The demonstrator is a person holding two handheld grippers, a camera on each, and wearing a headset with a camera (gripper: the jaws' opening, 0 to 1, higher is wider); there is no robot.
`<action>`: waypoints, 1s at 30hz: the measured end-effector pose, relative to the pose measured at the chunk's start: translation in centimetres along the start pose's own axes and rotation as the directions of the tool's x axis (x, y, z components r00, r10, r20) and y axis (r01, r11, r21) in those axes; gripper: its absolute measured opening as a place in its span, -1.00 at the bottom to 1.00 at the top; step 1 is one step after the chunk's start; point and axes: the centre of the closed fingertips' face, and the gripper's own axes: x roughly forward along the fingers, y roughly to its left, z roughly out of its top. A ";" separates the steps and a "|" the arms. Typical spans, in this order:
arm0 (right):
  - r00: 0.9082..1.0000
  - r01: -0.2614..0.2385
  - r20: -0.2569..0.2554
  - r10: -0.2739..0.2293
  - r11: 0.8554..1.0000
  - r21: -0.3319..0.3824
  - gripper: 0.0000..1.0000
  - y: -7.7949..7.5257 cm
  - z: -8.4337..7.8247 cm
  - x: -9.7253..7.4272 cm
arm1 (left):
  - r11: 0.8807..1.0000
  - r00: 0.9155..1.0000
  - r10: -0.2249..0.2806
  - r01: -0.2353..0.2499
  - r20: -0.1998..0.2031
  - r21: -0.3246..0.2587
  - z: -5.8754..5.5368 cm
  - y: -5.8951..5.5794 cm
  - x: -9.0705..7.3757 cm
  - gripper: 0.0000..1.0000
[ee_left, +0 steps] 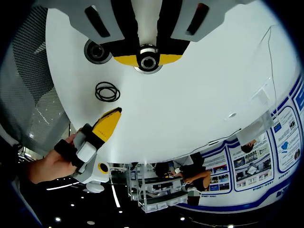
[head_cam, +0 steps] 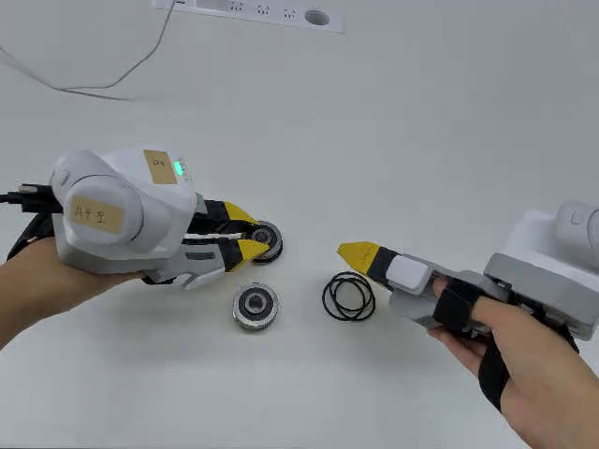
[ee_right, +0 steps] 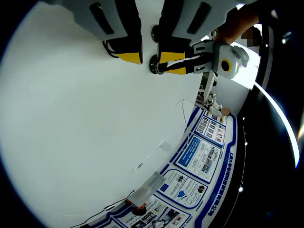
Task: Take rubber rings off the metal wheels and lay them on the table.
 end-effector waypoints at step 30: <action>0.984 -0.144 -0.115 0.136 0.987 -0.070 0.11 3.5 -2.1 6.0 | 1.000 1.000 -0.015 0.015 0.023 -0.004 0.0 0.2 0.0 -0.75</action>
